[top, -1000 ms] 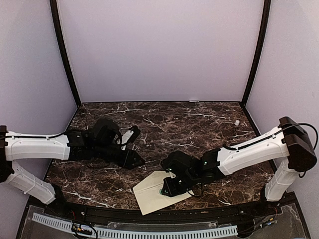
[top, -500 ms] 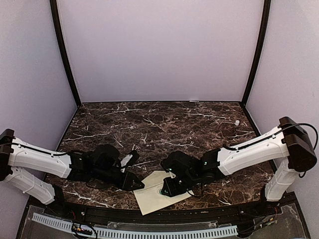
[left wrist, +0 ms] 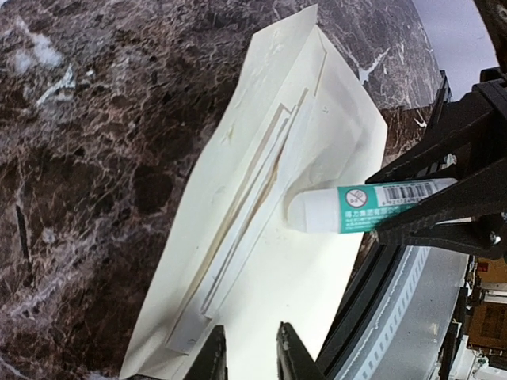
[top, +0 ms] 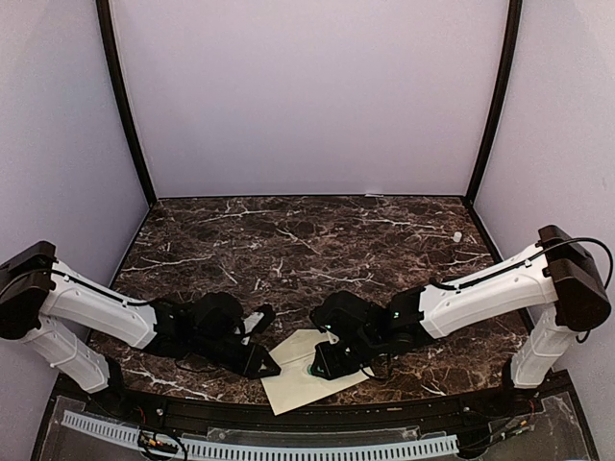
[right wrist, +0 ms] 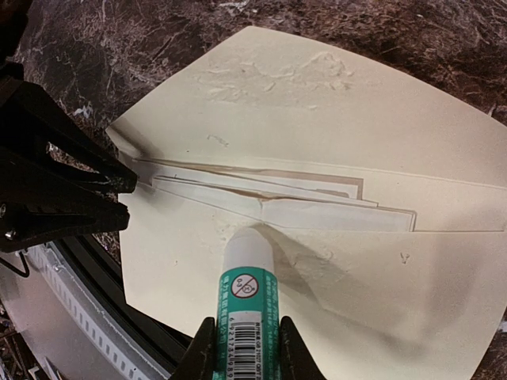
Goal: Place the letter into the envelope and seal it
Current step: Paint the envelope at the center of the board.
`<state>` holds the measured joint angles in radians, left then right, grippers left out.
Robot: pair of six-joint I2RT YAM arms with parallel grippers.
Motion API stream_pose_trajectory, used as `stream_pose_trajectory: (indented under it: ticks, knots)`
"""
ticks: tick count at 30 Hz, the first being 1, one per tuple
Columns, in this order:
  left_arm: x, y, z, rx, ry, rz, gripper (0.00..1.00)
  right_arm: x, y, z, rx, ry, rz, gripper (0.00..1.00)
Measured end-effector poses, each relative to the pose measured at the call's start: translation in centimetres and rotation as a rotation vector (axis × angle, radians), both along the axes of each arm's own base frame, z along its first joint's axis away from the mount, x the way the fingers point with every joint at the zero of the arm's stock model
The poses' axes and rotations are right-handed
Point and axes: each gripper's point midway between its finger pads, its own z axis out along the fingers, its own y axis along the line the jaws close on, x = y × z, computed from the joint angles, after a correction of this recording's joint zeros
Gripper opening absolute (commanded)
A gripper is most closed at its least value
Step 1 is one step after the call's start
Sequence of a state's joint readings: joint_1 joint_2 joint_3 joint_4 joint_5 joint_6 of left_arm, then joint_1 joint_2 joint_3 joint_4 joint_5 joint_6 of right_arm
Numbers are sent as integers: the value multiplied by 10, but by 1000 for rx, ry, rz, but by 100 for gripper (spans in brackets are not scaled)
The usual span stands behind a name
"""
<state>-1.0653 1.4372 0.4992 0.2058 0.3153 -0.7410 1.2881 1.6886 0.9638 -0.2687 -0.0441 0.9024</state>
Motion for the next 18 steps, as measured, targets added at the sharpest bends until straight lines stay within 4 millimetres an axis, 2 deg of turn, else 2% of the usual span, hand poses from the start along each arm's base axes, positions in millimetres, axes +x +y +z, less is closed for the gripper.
stream_pose_trajectory:
  ticks: [4,12,18]
  knots:
    - [-4,7,-16,31,23,10,16,0,0,0,0,0,-1,0]
    - [-2,5,-19,9,19,22,12,4,-6,-1,6,0,-15,0]
    - [0,5,-20,5,10,27,12,10,-18,-1,16,0,-40,0]
